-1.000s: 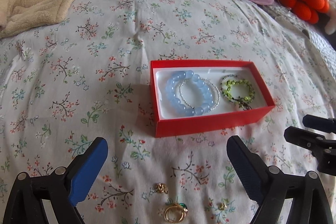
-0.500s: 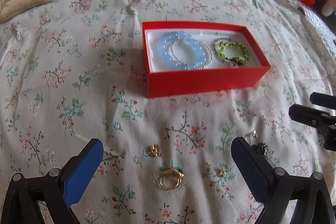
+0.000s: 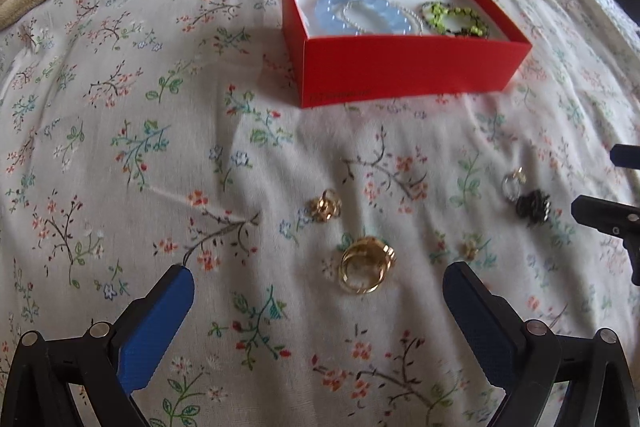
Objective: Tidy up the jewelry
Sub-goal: 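Grasp the gold ring with the left tool while the right tool grasps the black charm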
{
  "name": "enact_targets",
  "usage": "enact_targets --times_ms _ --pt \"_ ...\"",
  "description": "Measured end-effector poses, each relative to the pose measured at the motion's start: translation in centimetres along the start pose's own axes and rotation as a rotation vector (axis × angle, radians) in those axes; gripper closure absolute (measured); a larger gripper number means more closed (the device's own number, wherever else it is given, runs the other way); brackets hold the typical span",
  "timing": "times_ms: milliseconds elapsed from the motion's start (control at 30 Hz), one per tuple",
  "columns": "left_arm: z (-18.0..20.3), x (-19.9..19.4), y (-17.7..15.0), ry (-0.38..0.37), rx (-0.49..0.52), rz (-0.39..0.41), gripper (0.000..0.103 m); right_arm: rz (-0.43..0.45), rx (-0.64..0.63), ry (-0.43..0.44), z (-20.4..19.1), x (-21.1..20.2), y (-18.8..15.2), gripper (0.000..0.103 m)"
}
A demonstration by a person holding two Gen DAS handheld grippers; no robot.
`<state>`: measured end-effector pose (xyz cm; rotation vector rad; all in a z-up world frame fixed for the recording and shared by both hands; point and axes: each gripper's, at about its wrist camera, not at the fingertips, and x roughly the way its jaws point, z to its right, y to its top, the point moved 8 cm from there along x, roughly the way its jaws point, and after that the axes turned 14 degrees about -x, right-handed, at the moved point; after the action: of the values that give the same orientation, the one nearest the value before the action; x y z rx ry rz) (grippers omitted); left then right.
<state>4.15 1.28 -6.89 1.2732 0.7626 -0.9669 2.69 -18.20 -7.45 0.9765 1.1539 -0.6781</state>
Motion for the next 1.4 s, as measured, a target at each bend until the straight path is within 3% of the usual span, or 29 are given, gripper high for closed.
enact_targets --times_ms 200,467,567,767,900,1000,1200,1267,1400 --pt "-0.1 1.1 -2.2 -0.029 0.044 0.006 0.001 -0.043 -0.047 0.014 -1.4 2.5 -2.1 0.016" --pt "0.0 1.9 -3.8 -0.014 0.136 0.101 0.001 0.035 -0.039 0.017 -0.8 3.4 -3.0 0.000" --pt "0.0 1.9 -3.8 -0.024 0.140 0.132 0.001 0.059 -0.040 0.024 -0.6 3.6 -2.7 0.000" --pt "-0.3 2.3 -3.7 -0.052 0.144 0.083 0.001 0.110 -0.037 0.002 -0.7 3.8 -2.8 0.000" --pt "0.0 2.1 -3.5 -0.084 0.163 0.067 0.002 0.087 -0.016 -0.008 -0.9 3.6 -2.8 0.000" --pt "0.7 1.5 -3.4 -0.121 0.193 0.074 0.010 0.062 -0.025 0.013 -1.5 3.5 -2.7 0.000" --pt "2.3 1.1 -3.3 -0.194 0.250 0.076 0.020 0.107 -0.102 0.064 -3.9 3.0 -1.6 0.000" --pt "2.6 1.2 -3.2 -0.203 0.257 0.074 0.030 0.122 -0.122 0.085 -4.8 2.8 -1.2 0.001" --pt "3.0 1.4 -3.1 -0.199 0.266 0.078 0.039 0.142 -0.150 0.092 -5.9 2.8 -0.2 0.008"
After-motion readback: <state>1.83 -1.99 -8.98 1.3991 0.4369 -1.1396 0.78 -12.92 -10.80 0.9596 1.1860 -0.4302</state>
